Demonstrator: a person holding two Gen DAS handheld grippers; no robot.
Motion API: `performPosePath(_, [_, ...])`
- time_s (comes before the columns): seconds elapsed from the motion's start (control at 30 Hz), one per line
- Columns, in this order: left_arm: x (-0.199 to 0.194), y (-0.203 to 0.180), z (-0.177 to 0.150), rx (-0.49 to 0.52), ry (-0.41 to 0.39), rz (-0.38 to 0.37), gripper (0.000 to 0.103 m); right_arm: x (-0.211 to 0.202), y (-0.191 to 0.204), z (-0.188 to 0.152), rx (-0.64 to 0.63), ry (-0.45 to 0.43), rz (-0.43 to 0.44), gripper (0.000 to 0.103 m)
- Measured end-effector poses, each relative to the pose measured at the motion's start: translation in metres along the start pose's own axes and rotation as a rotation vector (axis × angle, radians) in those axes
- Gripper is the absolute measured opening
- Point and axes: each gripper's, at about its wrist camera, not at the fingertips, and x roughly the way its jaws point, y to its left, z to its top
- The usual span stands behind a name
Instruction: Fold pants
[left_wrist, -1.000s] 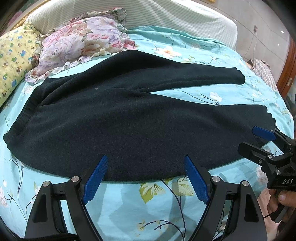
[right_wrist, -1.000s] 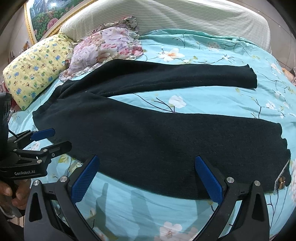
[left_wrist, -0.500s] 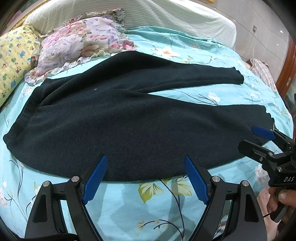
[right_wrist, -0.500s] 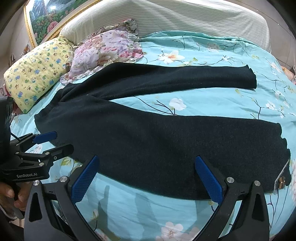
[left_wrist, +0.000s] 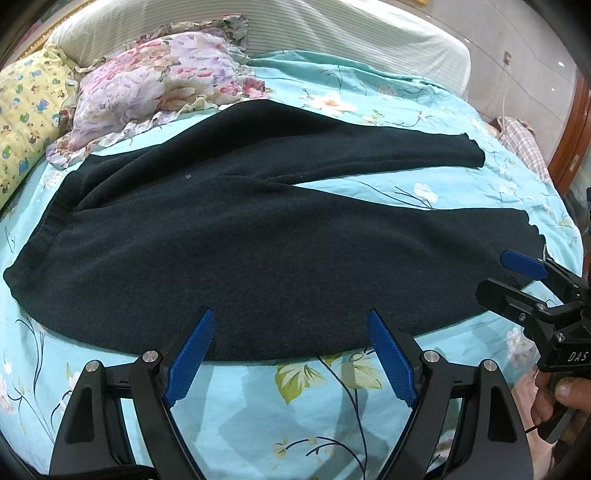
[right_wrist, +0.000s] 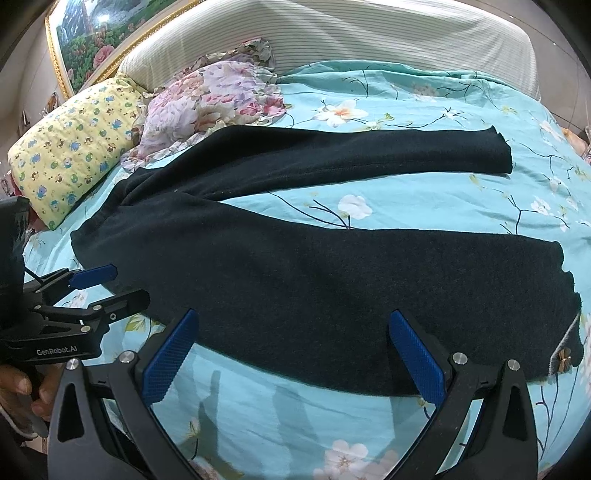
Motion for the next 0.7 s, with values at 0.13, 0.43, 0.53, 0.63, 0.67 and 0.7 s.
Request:
performPosePath(0.13, [0.001,0.000,0.002,0.001,0.004,-0.009,0.085,0.000,0.000,-0.001,0.005,0.002,0.000,0.103])
performPosePath(0.43, [0.003,-0.004,0.008,0.009,0.009,-0.030,0.085,-0.002,-0.010,0.001,0.032,0.003,0.001,0.103])
performPosePath(0.53, [0.002,-0.007,0.014,0.017,0.003,-0.041,0.085,-0.003,-0.014,0.002,0.037,0.002,-0.001,0.103])
performPosePath(0.63, [0.000,-0.010,0.022,0.027,-0.008,-0.052,0.085,-0.004,-0.018,0.005,0.045,-0.003,-0.001,0.103])
performPosePath(0.67, [0.000,-0.011,0.025,0.030,-0.011,-0.057,0.085,-0.004,-0.019,0.007,0.047,-0.003,-0.001,0.103])
performPosePath(0.7, [0.001,-0.012,0.028,0.032,-0.014,-0.059,0.085,-0.005,-0.021,0.008,0.051,-0.005,-0.001,0.103])
